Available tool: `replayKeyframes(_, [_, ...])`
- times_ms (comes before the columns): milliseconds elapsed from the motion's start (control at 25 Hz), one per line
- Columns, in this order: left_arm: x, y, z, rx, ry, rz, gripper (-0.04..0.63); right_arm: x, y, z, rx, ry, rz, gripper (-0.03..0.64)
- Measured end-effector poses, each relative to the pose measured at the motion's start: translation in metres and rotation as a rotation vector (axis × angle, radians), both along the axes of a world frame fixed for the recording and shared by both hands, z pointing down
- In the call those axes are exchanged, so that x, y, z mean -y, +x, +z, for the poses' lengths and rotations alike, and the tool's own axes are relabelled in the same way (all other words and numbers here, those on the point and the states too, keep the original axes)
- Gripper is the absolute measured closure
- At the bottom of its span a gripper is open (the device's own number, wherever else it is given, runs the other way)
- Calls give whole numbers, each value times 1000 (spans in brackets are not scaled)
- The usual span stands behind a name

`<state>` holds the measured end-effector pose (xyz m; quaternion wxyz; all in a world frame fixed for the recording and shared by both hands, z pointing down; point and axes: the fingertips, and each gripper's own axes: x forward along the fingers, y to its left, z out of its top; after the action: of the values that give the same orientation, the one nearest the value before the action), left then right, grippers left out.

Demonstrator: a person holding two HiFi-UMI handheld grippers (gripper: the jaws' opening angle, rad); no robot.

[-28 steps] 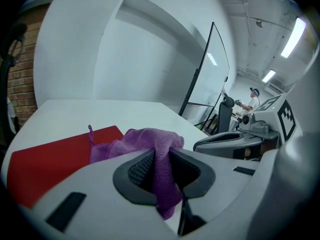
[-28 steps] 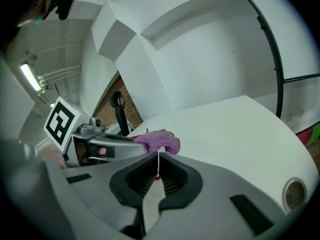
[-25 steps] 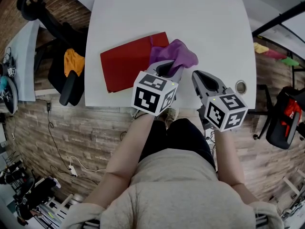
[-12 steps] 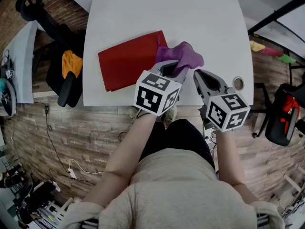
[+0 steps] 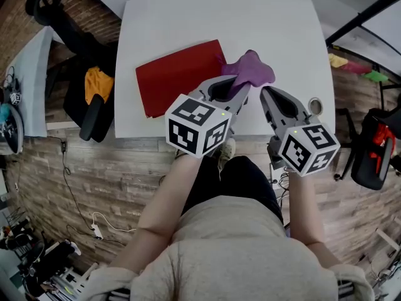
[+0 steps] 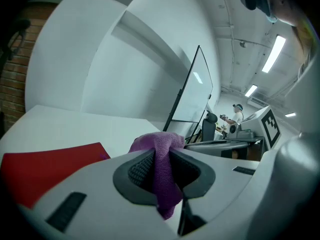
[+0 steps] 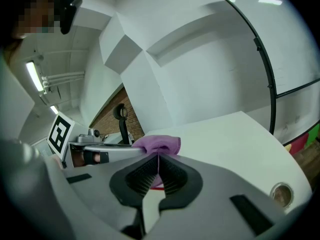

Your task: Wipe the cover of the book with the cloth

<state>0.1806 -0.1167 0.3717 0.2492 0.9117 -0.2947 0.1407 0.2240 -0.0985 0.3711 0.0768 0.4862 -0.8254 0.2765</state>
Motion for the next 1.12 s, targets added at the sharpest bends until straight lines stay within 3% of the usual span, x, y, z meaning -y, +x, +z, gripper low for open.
replayKeyframes(240, [0,-33,-31,-100,30,-54,515,0,-17,-33,29,78,13,594])
replayKeyframes(1120, [4,-166,-142,-268,256,-144,515,2,-121,-128,14,322,-34,595])
